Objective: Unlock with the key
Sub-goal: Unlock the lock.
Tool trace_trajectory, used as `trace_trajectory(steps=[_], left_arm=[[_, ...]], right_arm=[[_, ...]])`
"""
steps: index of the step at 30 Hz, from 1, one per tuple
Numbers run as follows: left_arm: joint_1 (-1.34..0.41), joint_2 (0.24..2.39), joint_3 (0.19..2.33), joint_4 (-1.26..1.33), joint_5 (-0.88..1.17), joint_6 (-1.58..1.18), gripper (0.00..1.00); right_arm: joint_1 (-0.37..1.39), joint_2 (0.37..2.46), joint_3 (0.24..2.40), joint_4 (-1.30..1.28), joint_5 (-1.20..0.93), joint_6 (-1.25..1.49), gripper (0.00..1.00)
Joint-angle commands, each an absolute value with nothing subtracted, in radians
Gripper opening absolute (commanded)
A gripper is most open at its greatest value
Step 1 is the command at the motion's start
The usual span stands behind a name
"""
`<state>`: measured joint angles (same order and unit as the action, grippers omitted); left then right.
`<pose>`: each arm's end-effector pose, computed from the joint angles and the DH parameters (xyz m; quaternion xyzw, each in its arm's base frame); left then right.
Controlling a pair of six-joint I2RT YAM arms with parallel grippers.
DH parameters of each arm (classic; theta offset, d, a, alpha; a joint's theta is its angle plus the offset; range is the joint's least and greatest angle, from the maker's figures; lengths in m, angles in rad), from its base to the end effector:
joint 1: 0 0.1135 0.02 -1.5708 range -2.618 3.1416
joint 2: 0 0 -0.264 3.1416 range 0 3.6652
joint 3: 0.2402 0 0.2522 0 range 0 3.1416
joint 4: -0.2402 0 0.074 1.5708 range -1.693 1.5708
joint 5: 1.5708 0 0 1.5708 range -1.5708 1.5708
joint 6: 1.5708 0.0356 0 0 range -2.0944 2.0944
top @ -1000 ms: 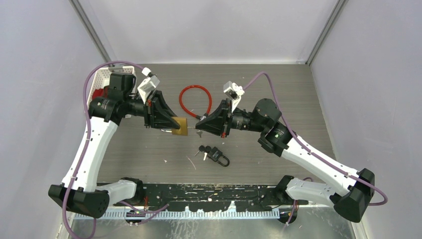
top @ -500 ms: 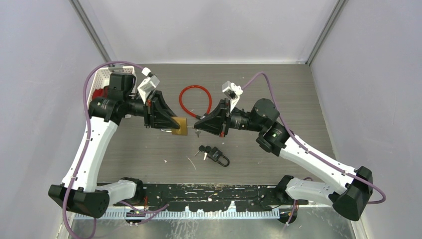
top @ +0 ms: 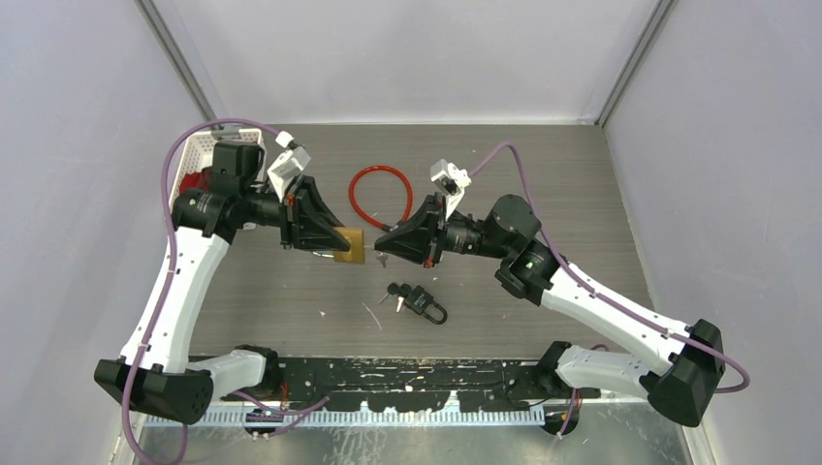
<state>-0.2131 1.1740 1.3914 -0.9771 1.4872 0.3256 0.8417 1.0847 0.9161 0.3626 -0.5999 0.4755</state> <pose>0.1880 -0.0770 0.4154 0.4374 0.5809 -0.6047 0.3249 0.1513 0.1996 0.3849 -0.3349 0.5552 0.6000 0.4686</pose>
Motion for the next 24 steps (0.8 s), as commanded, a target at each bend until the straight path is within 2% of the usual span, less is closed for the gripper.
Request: trace_trajectory(steps=[1,11,21,24], left_arm=[[-0.211,1.17,1.446,-0.946,1.615,0.324,0.0],[-0.271,1.2,1.458,-0.866,1.532,0.223,0.0],[-0.302,1.196,1.38,-0.258,1.372,-0.301,0.0],[-0.302,1.19,1.374,-0.218,1.393,-0.311,0.0]], right_arm=[[0.859,1.095,0.919,0.434,-0.569,0.477,0.01],[0.878,1.158,0.911,0.57,-0.531,0.55,0.01],[0.913,1.233,0.884,0.722,-0.459,0.672,0.01],[0.912,1.225,0.859,0.75,-0.43,0.74,0.01]])
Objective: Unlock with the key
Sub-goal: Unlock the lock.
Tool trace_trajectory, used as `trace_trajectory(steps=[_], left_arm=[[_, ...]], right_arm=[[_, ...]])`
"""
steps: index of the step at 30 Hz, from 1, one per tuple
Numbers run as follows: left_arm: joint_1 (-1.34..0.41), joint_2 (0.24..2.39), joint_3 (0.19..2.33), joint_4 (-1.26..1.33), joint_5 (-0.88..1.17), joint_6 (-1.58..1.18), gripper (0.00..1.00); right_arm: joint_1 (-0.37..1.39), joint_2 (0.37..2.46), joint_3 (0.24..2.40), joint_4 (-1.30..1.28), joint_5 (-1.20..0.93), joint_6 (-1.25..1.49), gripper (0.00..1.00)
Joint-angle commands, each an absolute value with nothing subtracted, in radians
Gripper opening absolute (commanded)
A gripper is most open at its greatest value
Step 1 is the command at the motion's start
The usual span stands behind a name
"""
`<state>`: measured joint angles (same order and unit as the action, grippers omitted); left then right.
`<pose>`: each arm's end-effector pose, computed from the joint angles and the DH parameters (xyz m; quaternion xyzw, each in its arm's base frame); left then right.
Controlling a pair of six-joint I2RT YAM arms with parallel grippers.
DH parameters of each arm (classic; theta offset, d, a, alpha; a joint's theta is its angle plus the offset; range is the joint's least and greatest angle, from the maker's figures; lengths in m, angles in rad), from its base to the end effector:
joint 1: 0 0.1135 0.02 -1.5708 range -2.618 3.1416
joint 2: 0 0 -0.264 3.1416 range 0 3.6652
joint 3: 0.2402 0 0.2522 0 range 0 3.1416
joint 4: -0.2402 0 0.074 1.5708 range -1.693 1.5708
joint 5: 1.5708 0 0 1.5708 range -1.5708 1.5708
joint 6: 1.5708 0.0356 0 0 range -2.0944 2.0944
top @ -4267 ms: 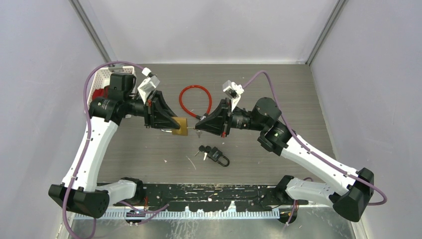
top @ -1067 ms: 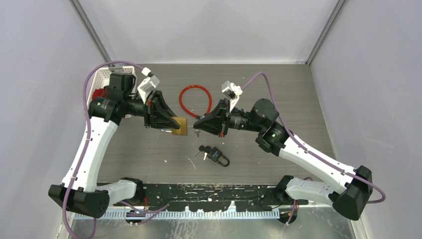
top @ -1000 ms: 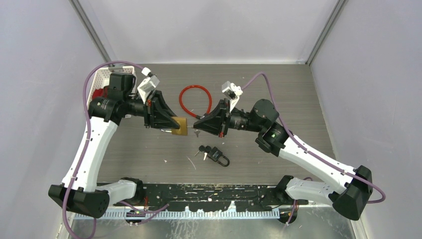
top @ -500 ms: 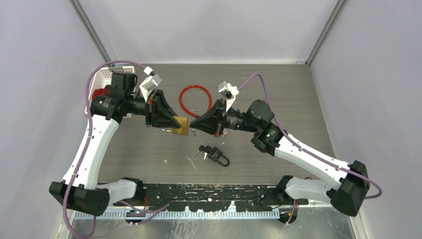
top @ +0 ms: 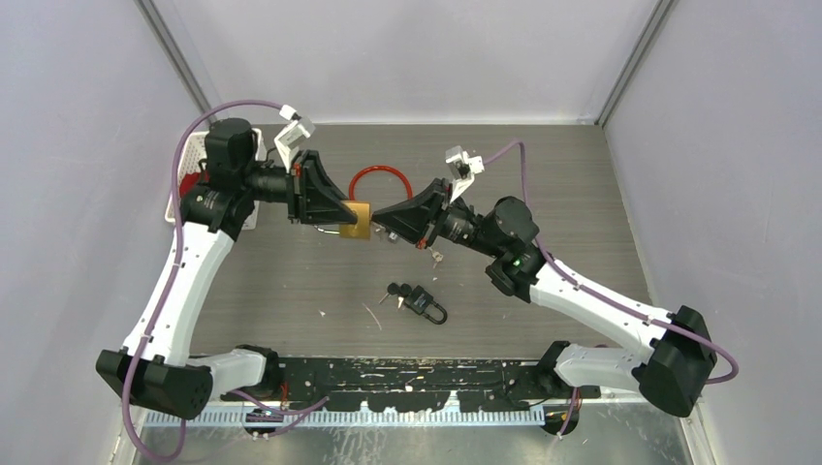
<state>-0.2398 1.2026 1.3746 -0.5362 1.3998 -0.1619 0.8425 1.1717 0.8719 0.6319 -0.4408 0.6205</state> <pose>0.2159 -0.0889 0.4323 0.3897 0.6152 -0.6063 0.3194 0.1681 0.2113 0.3764 -0.2397 0.5433 0.6252 0.5065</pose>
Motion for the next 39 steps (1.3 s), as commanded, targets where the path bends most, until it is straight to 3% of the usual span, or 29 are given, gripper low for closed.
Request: trace_trajectory(steps=[1,10,17,24,25,29,33,39], left_arm=[[-0.302,1.187,1.375,-0.215,1.403,-0.302,0.0],[-0.301,1.189,1.448,-0.291,1.429,-0.162,0.0],[-0.301,1.134,1.453,-0.491,1.244,0.167,0.0],[-0.301,1.11,1.47,-0.64,1.146,0.39,0.0],[-0.301,1.108,1.469,-0.646,1.147,0.392,0.0],[-0.302,1.106,1.473,-0.652,1.167,0.382,0.0],[-0.301,1.112,1.48,-0.648,1.194,0.345,0.0],[-0.302,1.115,1.475,-0.592,1.208,0.271,0.0]], right_arm=[[0.908,1.225,0.854,0.749,-0.426,0.766,0.01],[0.842,1.285,0.877,0.774,-0.575,1.06,0.01],[0.819,1.247,0.906,0.566,-0.525,1.095,0.01],[0.786,1.246,0.864,0.59,-0.518,1.23,0.01],[0.779,1.248,0.854,0.619,-0.529,1.251,0.02],[0.764,1.259,0.835,0.712,-0.618,1.267,0.24],[0.744,1.234,0.799,0.737,-0.69,1.244,0.35],[0.698,1.164,0.773,0.696,-0.737,1.189,0.34]])
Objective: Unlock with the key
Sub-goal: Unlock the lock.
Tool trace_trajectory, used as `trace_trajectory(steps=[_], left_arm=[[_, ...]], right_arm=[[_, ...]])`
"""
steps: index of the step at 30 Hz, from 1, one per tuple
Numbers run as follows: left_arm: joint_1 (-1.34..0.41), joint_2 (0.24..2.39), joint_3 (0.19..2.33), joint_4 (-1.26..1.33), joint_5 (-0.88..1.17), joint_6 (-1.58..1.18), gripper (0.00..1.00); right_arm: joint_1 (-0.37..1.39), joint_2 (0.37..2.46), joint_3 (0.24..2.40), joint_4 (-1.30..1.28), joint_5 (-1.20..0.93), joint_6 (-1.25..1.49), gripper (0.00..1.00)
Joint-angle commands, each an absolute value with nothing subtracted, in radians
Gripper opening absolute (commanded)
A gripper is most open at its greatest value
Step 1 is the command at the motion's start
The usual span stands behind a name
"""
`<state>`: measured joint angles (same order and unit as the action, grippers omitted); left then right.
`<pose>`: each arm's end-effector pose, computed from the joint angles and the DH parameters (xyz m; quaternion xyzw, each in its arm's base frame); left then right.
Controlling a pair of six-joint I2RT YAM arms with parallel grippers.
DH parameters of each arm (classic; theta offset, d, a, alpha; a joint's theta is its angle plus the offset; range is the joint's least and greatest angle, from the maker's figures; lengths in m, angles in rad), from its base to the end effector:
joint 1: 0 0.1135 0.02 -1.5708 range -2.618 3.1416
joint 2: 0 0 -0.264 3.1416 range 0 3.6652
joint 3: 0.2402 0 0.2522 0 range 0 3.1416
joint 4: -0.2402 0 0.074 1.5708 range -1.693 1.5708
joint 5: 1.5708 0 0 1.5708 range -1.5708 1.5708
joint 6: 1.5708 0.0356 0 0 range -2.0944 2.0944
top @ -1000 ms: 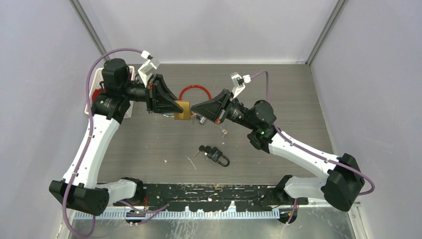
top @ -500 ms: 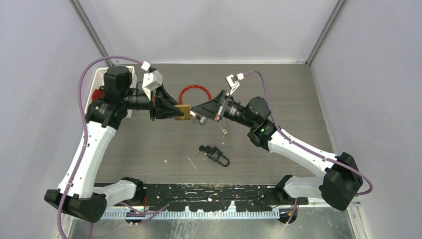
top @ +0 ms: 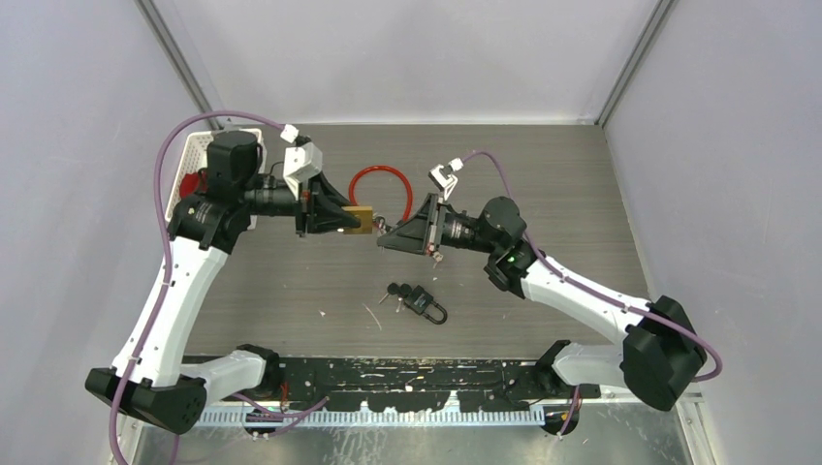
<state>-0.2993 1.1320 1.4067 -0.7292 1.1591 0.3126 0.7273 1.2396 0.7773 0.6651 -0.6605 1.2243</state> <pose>0.1878 -0.0921 0.4379 0.4903 0.5894 -0.4616 0.4462 0.1948 0.2026 0.3282 -0.0966 0.6412 0.7220 0.2413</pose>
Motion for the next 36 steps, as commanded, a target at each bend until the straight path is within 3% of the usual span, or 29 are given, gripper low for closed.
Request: trace_trajectory(steps=[1,4,7,12,23,36], left_arm=[[-0.301,1.116,1.474,-0.588,1.213,0.263,0.0],[-0.301,1.12,1.472,-0.582,1.222,0.246,0.0],[-0.301,1.121,1.471,-0.578,1.238,0.224,0.0],[-0.302,1.127,1.476,-0.567,1.286,0.173,0.0],[-0.301,1.13,1.471,-0.554,1.336,0.125,0.0],[-0.301,1.136,1.459,-0.498,1.323,0.081,0.0]], right_arm=[[0.693,1.156,0.774,0.686,-0.739,1.181,0.32],[0.686,1.147,0.798,0.649,-0.74,1.151,0.31],[0.684,1.148,0.836,0.618,-0.754,1.11,0.41],[0.663,1.165,0.917,0.5,-0.779,1.017,0.47],[0.606,1.181,1.049,0.328,-0.832,0.853,0.38],[0.631,1.199,1.04,0.398,-0.85,0.872,0.36]])
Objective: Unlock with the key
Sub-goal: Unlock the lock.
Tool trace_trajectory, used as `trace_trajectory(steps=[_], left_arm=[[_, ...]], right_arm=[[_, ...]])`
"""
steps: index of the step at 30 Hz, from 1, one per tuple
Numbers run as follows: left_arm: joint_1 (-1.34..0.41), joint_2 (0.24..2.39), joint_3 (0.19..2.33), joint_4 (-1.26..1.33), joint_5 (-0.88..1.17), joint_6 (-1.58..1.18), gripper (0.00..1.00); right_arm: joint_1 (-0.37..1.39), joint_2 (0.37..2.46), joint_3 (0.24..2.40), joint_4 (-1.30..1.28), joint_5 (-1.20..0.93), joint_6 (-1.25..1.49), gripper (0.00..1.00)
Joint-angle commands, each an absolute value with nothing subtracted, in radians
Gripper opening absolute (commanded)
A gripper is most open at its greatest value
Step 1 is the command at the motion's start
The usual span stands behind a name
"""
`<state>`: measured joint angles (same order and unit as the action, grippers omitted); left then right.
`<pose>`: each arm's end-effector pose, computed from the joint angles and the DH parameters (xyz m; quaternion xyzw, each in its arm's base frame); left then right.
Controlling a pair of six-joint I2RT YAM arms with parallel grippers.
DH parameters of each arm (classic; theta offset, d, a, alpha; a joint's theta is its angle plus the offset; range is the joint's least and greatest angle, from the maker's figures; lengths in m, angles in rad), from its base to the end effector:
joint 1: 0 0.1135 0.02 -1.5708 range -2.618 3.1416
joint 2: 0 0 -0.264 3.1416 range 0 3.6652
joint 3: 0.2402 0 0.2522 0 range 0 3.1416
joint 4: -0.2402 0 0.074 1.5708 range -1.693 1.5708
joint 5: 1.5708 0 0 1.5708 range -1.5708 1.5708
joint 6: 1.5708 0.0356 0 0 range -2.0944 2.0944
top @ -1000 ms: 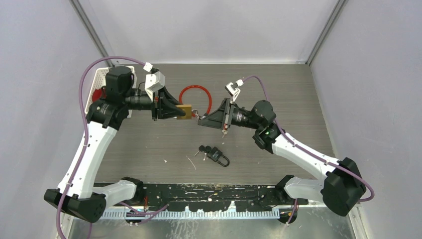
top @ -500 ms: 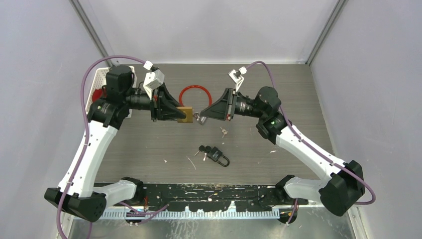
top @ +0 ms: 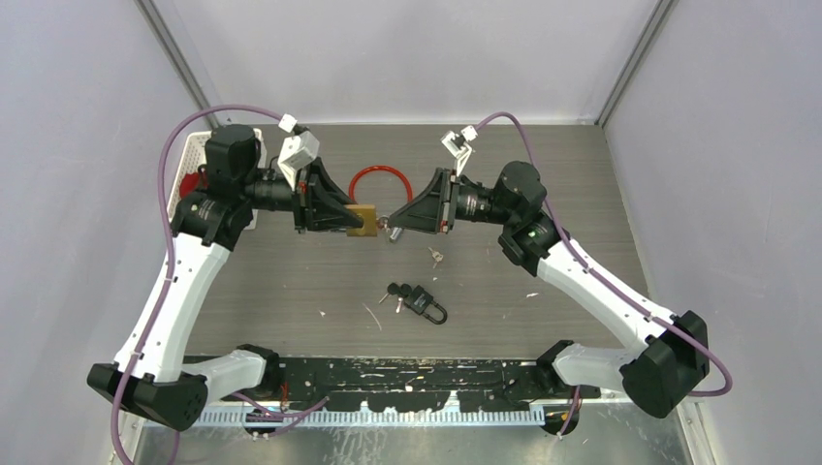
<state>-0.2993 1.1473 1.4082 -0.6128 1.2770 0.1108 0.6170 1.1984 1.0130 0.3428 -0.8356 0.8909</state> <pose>0.1924 -0.0950 0.4463 0.4681 0.5752 -0.5298 0.4116 0.2069 0.1792 0.3886 -0.2247 0.6300 0.6679 0.3264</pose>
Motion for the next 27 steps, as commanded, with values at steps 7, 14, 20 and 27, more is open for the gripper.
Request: trace_trajectory(steps=[7,14,20,27], left_arm=[[-0.301,1.138,1.457,-0.493,1.319,0.075,0.0],[-0.301,1.133,1.447,-0.491,1.323,0.074,0.0],[-0.302,1.126,1.443,-0.493,1.325,0.074,0.0],[-0.301,1.129,1.445,-0.494,1.332,0.072,0.0]], right_arm=[[0.649,1.218,1.039,0.446,-0.838,0.898,0.22],[0.665,1.233,1.053,0.458,-0.819,0.902,0.22],[0.663,1.211,1.098,0.287,-0.817,0.786,0.5],[0.647,1.192,1.141,0.156,-0.805,0.681,0.47]])
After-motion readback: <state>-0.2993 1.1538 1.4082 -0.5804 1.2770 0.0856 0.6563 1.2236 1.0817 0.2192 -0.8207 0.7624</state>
